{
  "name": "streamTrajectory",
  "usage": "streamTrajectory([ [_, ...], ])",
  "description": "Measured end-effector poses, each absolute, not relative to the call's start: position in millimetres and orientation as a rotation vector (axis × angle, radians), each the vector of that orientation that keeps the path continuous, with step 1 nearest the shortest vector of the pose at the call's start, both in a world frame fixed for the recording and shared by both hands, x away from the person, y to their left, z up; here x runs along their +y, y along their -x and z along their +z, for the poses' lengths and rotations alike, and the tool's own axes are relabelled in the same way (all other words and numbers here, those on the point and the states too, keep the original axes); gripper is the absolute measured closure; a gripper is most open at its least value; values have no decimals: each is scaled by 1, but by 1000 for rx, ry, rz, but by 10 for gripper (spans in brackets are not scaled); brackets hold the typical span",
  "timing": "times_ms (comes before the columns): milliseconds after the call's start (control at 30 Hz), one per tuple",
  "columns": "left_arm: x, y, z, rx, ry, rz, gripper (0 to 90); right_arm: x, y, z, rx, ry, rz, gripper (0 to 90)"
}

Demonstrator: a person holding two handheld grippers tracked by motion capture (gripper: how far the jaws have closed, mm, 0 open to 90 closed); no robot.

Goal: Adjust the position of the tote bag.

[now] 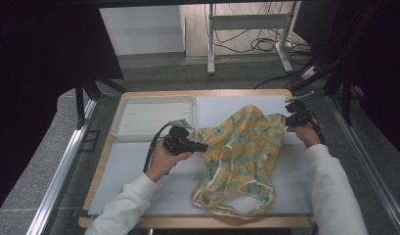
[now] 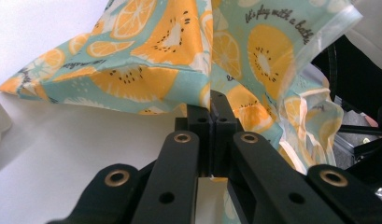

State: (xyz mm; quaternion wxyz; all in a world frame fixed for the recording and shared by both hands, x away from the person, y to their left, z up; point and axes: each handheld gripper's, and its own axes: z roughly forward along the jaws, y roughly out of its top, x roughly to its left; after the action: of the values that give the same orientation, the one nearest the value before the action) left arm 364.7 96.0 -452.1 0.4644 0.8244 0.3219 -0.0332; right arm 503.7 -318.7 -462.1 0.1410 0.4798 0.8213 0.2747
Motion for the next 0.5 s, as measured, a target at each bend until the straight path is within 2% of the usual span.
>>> streamTrajectory([
  [500, 83, -370, -467, 799, -2037, -109, 899, -327, -512, -471, 2355, -1447, 787, 886],
])
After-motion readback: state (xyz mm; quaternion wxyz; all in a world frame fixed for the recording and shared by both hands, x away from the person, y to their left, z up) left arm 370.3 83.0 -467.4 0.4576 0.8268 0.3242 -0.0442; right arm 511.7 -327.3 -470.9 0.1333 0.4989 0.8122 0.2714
